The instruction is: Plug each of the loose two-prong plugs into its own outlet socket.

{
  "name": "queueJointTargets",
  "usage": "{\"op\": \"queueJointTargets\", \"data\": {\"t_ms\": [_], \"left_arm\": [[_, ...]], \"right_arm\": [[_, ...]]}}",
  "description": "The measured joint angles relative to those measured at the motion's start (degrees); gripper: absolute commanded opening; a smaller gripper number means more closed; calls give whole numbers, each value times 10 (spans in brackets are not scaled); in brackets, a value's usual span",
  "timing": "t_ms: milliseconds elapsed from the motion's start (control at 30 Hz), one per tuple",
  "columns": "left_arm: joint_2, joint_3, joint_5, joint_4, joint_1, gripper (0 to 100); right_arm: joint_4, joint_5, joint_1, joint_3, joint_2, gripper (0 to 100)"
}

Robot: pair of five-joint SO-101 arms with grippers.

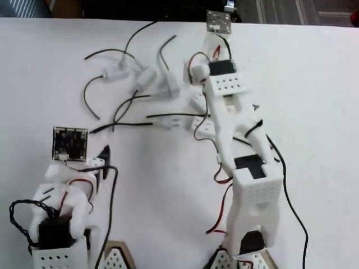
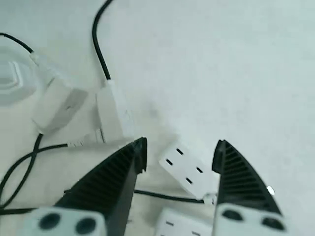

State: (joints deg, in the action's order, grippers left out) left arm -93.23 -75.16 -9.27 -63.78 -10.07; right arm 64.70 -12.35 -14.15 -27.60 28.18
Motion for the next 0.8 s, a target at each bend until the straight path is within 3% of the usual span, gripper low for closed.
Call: {"op": "queueJointTargets", "data": {"t_ms": [267, 633, 800], "left_arm": [[-5, -8, 0, 0, 0, 226], [-1, -11, 0, 0, 0, 226], [-1, -11, 0, 0, 0, 226]], "right_arm": [[119, 40, 22, -19, 0, 209], [197, 457, 75, -19, 66, 211], [199, 569, 72, -29, 120, 211]]}}
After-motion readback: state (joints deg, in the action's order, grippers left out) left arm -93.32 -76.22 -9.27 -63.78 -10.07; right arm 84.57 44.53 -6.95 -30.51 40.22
